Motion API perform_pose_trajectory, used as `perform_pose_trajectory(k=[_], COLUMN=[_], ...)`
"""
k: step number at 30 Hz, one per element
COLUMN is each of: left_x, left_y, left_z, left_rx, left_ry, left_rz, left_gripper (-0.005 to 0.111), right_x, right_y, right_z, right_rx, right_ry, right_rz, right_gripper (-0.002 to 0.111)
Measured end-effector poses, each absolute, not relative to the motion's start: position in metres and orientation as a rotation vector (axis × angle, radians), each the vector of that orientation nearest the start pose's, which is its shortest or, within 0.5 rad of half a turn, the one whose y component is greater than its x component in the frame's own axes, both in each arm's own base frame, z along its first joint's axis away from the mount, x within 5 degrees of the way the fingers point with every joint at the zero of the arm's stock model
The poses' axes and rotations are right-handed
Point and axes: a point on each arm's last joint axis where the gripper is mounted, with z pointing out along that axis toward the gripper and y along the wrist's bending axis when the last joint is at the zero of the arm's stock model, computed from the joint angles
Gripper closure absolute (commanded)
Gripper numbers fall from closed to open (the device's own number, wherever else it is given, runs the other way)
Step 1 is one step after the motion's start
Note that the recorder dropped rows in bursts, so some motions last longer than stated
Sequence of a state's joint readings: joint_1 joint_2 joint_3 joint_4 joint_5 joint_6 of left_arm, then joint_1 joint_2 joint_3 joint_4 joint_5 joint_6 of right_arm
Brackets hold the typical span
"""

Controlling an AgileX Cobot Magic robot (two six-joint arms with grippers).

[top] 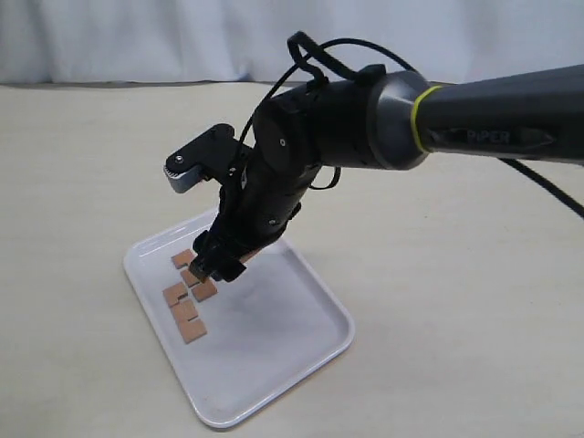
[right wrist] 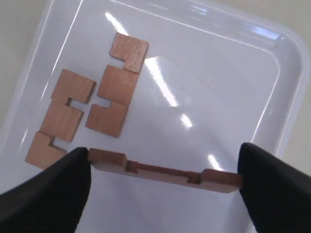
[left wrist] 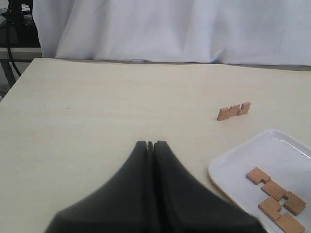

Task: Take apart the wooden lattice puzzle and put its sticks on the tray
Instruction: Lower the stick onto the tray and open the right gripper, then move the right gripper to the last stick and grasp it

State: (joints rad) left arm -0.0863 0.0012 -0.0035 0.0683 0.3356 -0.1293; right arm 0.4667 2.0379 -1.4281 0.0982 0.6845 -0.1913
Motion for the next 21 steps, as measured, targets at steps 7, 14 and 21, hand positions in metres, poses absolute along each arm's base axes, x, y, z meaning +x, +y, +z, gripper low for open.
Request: perform_pose_trajectory(k=[7, 14, 21], left_x=[0.054, 0.054, 0.054], left_y=[-0.003, -0.003, -0.003], left_z=[0.184, 0.184, 0.184], left_rx=[0.004, 0.004, 0.004], left_ry=[1.817, 1.817, 1.817], left_rz=[-0.087, -0.087, -0.087], left_gripper=[0.107, 0.107, 0.107], right_x=[0.378, 0.382, 0.401], right_y=[0.197, 0.199, 0.207], right_z=[0.158, 0.162, 0.177], right_rx=[-0.762, -0.732, -0.621], right_ry=[2.673, 2.634, 2.440], right_rz=[0.198, 0.208, 0.245], right_gripper=[0.005, 0.004, 0.004])
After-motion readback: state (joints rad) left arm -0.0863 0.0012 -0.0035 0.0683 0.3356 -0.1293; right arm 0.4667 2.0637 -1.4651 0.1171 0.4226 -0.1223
